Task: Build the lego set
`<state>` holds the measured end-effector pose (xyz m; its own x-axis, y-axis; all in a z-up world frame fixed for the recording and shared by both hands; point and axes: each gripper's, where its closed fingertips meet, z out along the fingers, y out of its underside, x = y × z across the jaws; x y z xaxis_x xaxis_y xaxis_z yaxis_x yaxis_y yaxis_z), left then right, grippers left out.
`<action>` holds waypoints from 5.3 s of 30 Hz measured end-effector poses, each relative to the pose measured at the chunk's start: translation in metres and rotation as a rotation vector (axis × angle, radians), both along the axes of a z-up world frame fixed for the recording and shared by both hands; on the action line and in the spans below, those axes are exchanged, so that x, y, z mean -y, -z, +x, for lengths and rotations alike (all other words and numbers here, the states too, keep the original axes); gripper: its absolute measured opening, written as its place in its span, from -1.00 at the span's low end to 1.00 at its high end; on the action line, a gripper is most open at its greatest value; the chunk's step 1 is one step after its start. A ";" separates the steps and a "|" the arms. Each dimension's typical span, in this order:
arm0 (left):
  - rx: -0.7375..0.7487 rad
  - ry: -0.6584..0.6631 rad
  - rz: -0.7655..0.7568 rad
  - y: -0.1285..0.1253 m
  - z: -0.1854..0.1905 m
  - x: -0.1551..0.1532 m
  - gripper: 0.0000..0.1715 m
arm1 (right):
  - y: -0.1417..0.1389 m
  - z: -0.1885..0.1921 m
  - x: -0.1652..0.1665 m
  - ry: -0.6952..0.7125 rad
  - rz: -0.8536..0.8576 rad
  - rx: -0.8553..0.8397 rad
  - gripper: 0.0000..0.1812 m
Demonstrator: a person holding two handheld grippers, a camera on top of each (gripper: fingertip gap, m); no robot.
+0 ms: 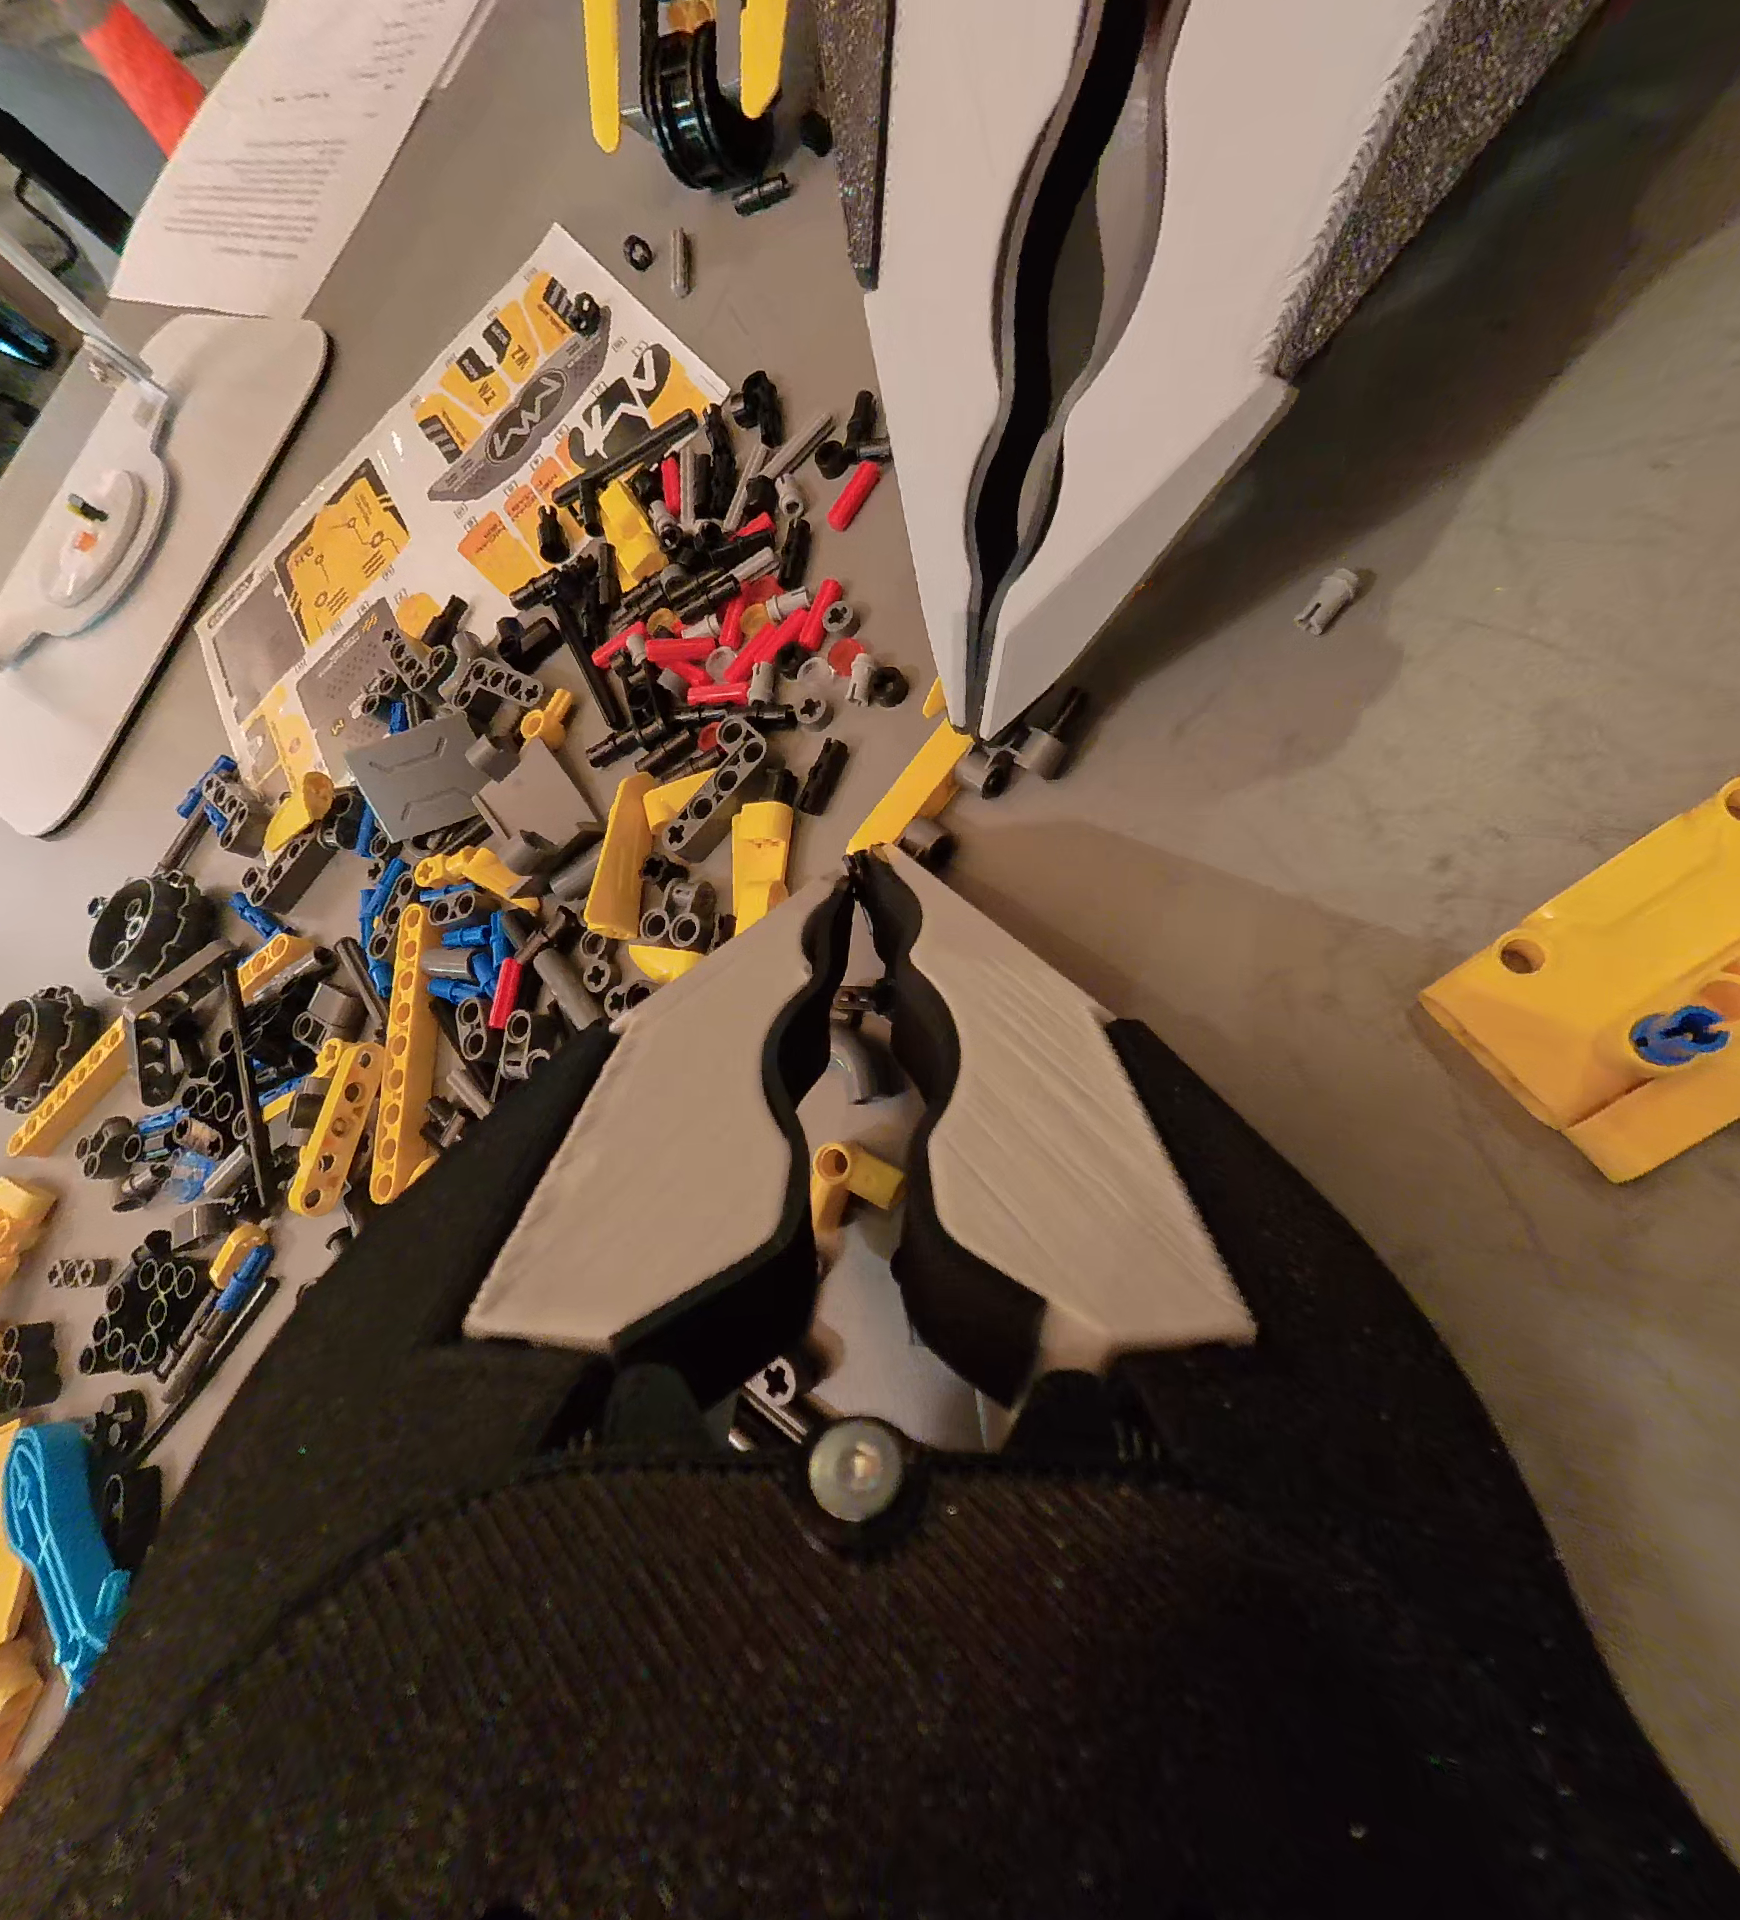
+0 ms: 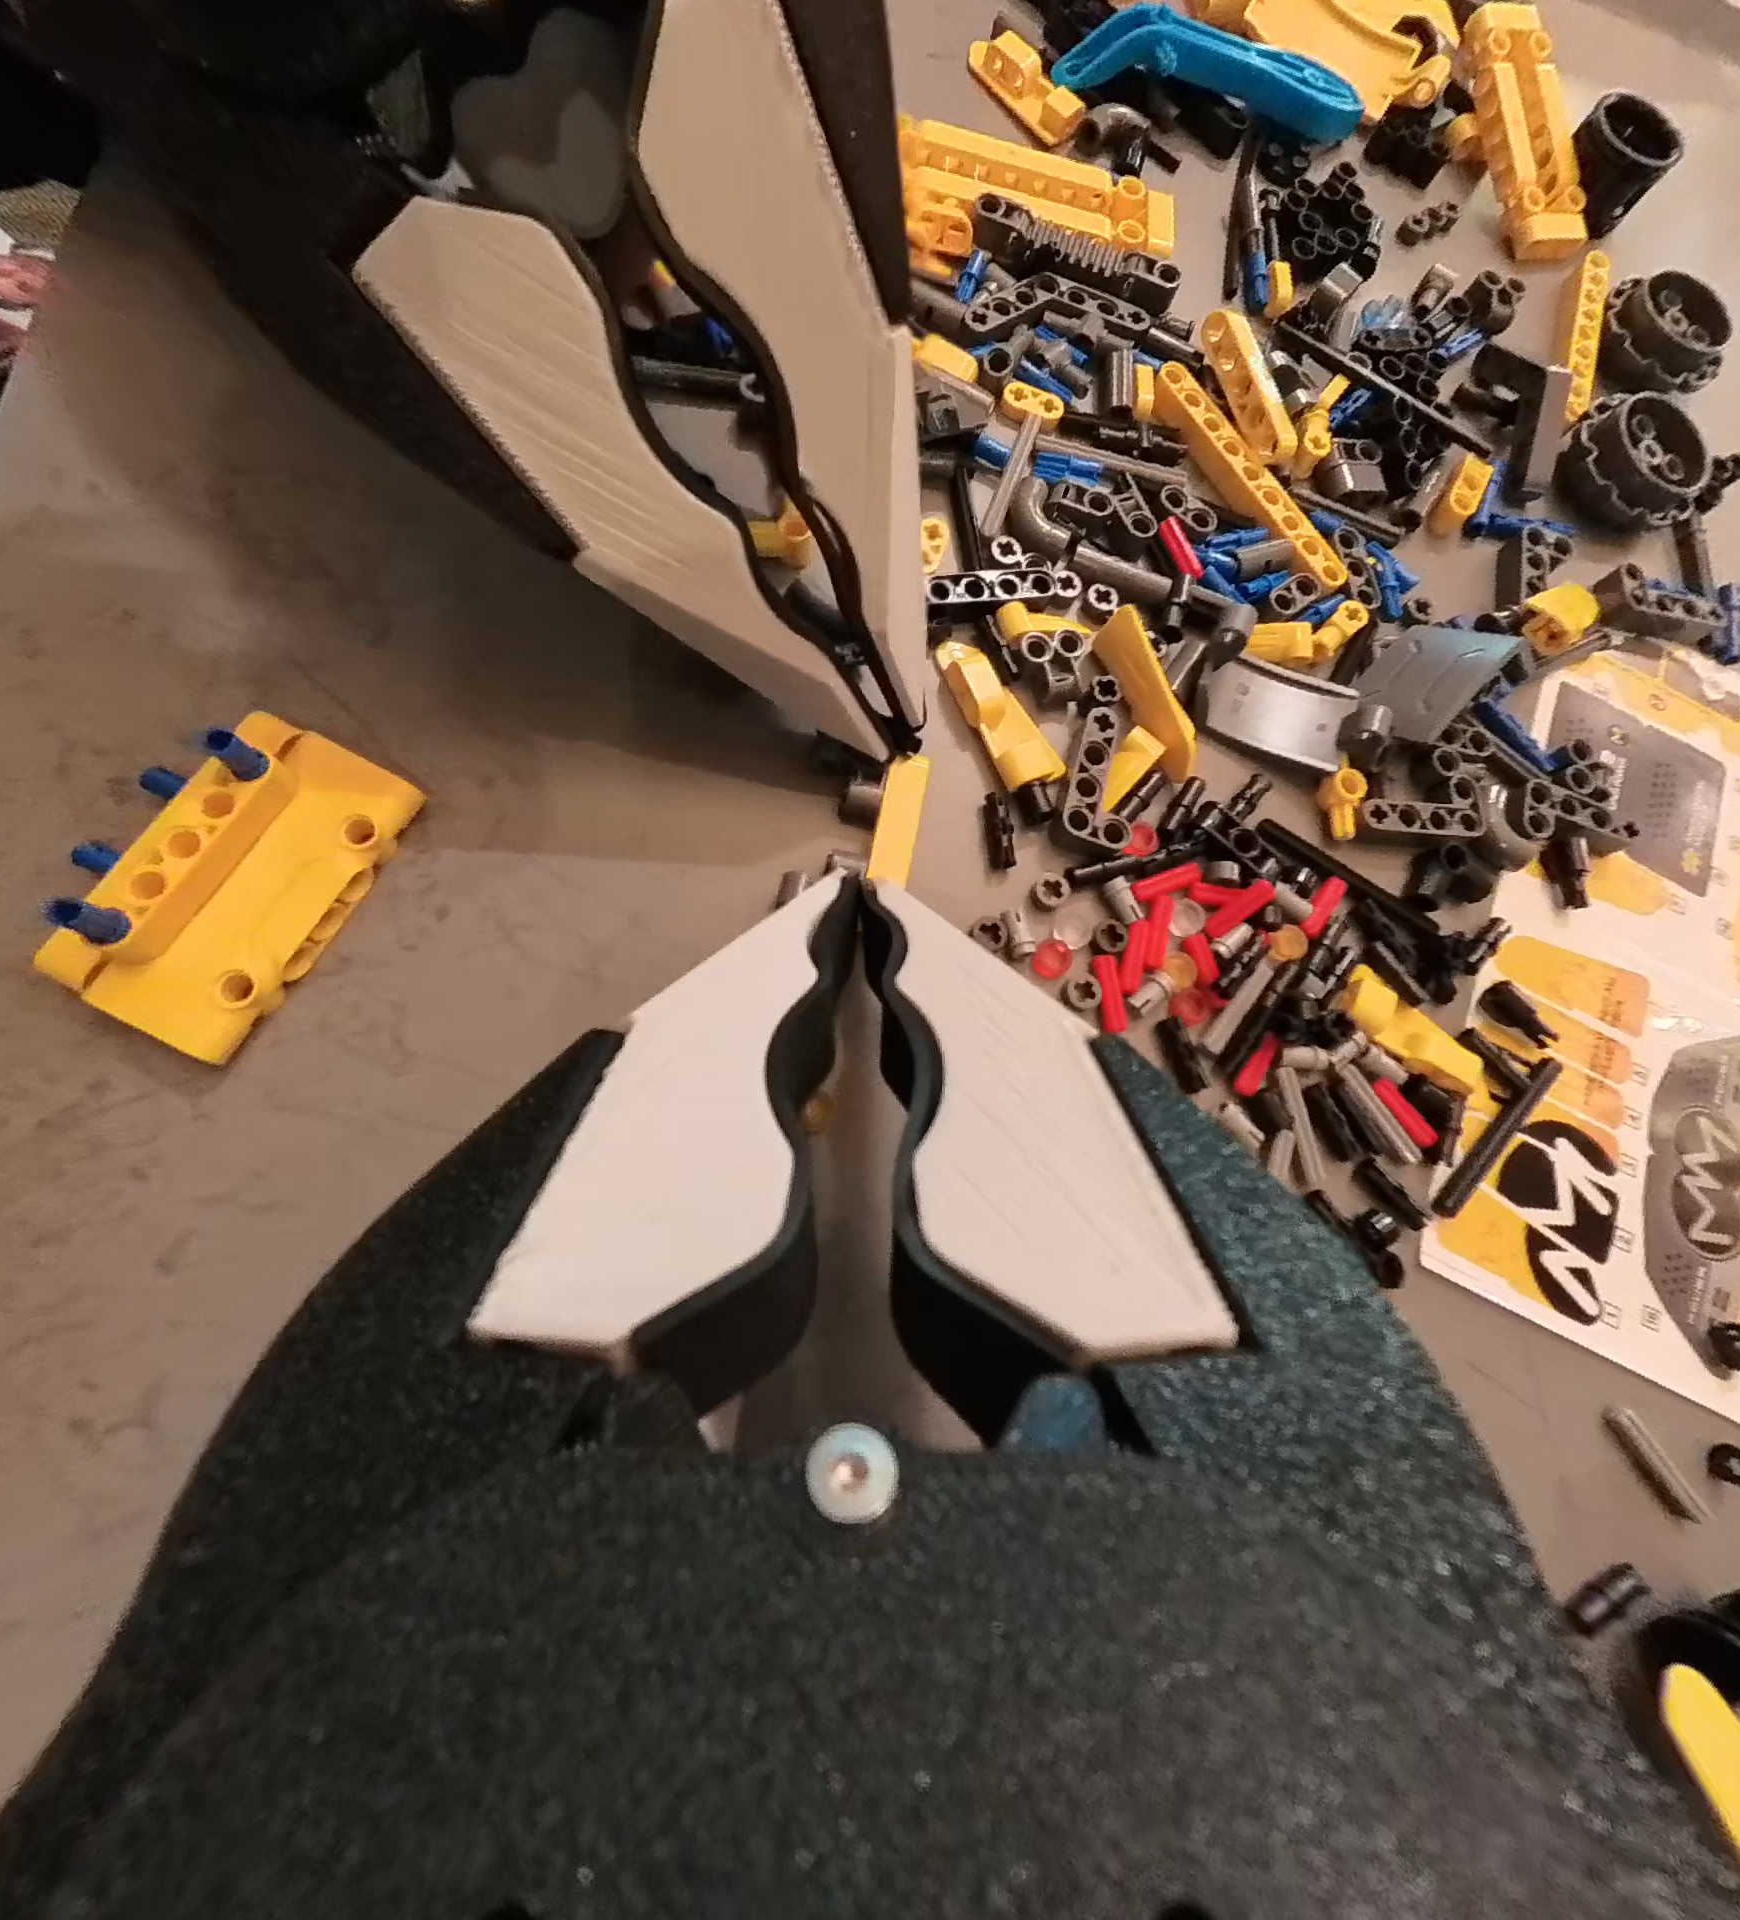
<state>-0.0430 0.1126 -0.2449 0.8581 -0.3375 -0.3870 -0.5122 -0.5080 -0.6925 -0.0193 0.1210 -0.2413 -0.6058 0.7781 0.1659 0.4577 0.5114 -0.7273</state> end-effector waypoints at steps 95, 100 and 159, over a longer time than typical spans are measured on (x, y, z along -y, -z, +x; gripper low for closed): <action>0.723 0.150 0.387 -0.097 -0.002 0.023 -1.00 | -0.092 -0.029 0.037 0.101 -0.022 -0.519 -0.92; 0.716 0.150 0.384 -0.097 -0.002 0.023 -0.96 | -0.091 -0.029 0.036 0.102 -0.013 -0.524 -0.92; 0.781 0.109 0.434 -0.105 -0.014 0.026 -0.58 | -0.094 -0.029 0.027 0.128 -0.060 -0.524 -0.96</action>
<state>-0.0570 0.0864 -0.1399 0.9019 -0.3922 0.1809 0.1552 -0.0965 -0.9832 -0.0483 0.0941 -0.1472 -0.3538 0.8575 0.3736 0.0820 0.4264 -0.9008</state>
